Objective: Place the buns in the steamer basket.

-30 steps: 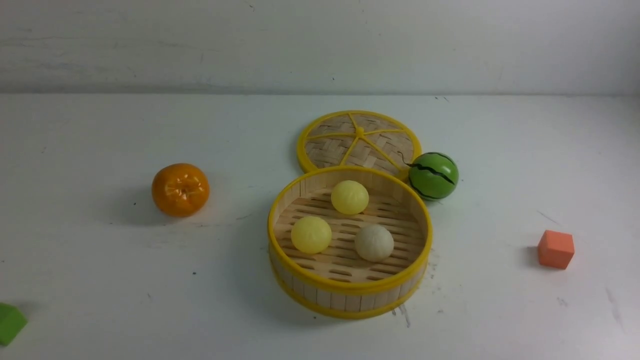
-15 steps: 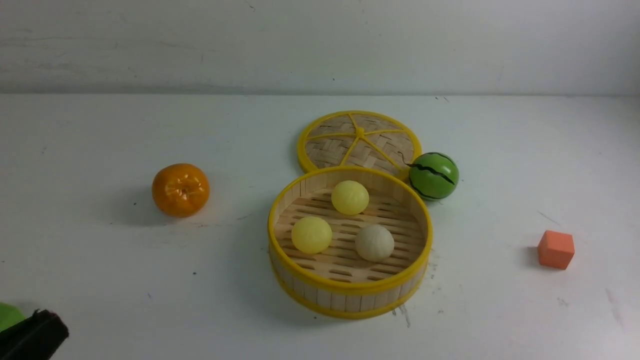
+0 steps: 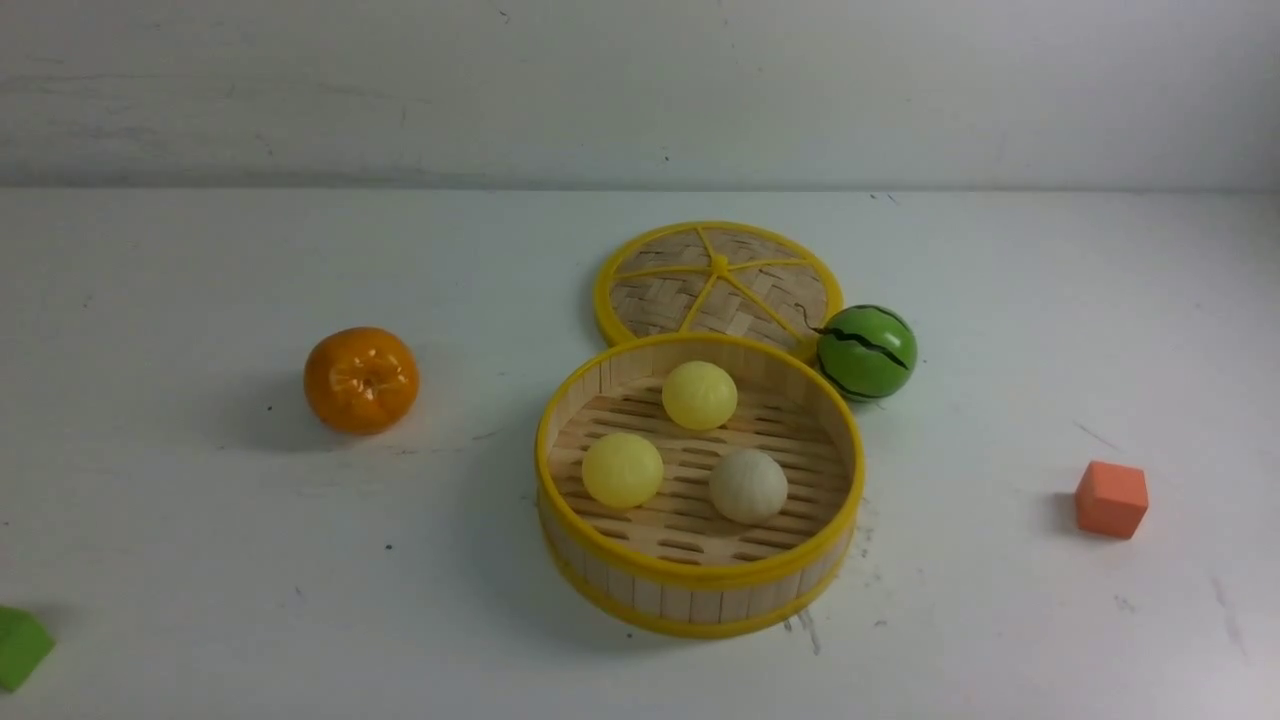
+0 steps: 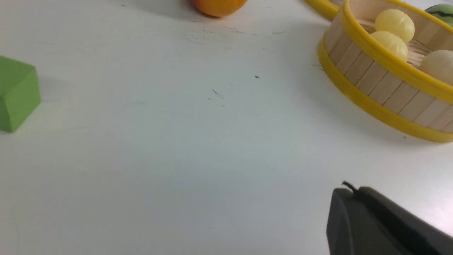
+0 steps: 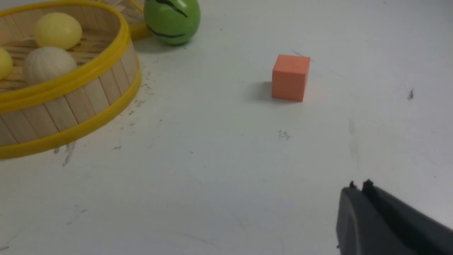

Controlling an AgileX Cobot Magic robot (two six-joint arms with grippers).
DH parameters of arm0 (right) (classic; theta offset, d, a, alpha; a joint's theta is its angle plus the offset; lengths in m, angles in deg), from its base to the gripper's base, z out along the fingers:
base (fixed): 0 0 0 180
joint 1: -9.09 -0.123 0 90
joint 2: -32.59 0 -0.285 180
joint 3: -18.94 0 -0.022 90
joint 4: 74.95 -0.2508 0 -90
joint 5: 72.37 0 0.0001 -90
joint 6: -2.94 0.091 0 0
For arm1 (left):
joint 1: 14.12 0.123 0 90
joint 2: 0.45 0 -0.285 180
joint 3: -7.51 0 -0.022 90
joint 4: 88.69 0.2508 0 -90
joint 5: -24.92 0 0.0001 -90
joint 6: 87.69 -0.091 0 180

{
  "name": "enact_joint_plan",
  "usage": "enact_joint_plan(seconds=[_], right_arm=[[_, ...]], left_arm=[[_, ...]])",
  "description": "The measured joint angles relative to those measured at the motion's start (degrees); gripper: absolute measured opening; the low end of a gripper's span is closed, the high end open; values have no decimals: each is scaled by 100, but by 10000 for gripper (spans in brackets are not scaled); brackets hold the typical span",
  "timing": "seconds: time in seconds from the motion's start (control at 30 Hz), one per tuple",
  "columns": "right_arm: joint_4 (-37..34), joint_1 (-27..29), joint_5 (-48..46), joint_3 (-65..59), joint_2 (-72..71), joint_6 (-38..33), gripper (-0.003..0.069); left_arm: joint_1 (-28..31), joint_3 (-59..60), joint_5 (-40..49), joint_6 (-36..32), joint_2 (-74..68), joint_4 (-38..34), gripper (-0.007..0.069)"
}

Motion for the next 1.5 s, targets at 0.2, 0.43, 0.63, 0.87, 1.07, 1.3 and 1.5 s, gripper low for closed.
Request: enact_joint_plan(seconds=[0.2, 0.43, 0.63, 0.87, 1.07, 1.3, 1.5], right_arm=[[0, 0, 0, 0, 0, 0, 15], [0, 5, 0, 0, 0, 0, 23], [0, 18, 0, 0, 0, 0, 33], [0, 18, 0, 0, 0, 0, 41], [0, 18, 0, 0, 0, 0, 50], [0, 18, 0, 0, 0, 0, 64], [0, 18, 0, 0, 0, 0, 74]], left_arm=[[0, 0, 13, 69, 0, 0, -13], [0, 0, 13, 69, 0, 0, -13], [0, 0, 13, 69, 0, 0, -13], [0, 0, 13, 69, 0, 0, -13], [0, 0, 13, 69, 0, 0, -13], [0, 0, 13, 69, 0, 0, -10], [0, 0, 13, 69, 0, 0, -9]])
